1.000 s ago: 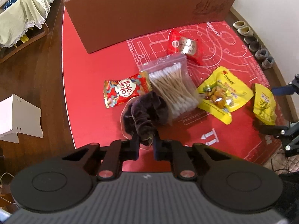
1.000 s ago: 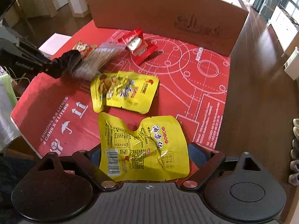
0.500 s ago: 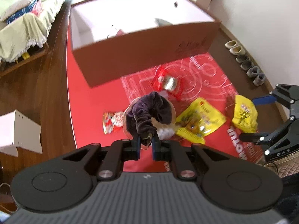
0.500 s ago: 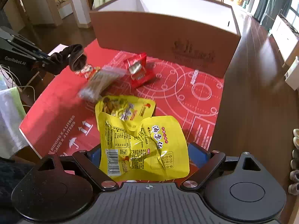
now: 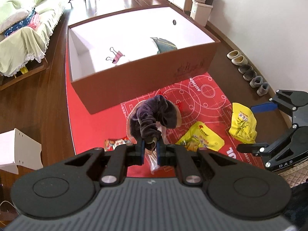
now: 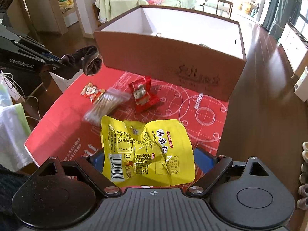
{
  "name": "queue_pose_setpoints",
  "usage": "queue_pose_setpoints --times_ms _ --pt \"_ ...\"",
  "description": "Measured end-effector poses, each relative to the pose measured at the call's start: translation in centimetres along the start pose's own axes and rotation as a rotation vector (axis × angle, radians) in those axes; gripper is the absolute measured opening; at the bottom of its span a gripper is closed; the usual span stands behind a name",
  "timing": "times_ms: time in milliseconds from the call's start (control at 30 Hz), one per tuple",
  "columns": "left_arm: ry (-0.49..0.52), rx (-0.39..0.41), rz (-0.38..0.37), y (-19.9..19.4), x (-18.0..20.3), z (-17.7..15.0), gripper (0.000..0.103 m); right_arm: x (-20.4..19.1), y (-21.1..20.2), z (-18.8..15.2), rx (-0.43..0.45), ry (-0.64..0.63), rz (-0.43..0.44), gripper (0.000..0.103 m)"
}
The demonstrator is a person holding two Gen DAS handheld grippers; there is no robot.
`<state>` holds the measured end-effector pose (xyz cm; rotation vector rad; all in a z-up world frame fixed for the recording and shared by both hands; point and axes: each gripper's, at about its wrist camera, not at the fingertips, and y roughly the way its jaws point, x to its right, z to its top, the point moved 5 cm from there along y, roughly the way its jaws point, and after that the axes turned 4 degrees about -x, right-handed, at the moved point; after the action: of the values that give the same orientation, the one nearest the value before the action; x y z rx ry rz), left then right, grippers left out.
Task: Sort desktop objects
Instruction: 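Carry the scrunchie and yellow packet into the box and open both tools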
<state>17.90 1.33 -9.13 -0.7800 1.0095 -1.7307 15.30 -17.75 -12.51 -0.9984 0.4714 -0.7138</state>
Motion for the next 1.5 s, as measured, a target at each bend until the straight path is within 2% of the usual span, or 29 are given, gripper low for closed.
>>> queue_pose_setpoints --times_ms 800,1067,1233,1333,1500 --pt "0.007 0.087 -0.03 -0.3 -3.0 7.2 0.008 3.0 -0.6 8.3 0.119 0.018 -0.009 0.09" --pt "0.035 0.124 -0.009 0.8 -4.7 11.8 0.008 6.1 -1.0 14.4 0.214 0.051 -0.028 0.09" --pt "0.038 0.135 0.018 2.4 -6.3 15.7 0.008 7.5 0.5 19.3 0.258 0.057 -0.027 0.09" --pt "0.045 0.119 0.056 4.0 -7.3 17.7 0.008 7.7 2.4 21.8 0.25 0.052 -0.016 0.09" --pt "0.034 0.06 0.076 7.3 -8.9 20.0 0.008 8.2 6.6 24.6 0.197 0.057 0.001 0.09"
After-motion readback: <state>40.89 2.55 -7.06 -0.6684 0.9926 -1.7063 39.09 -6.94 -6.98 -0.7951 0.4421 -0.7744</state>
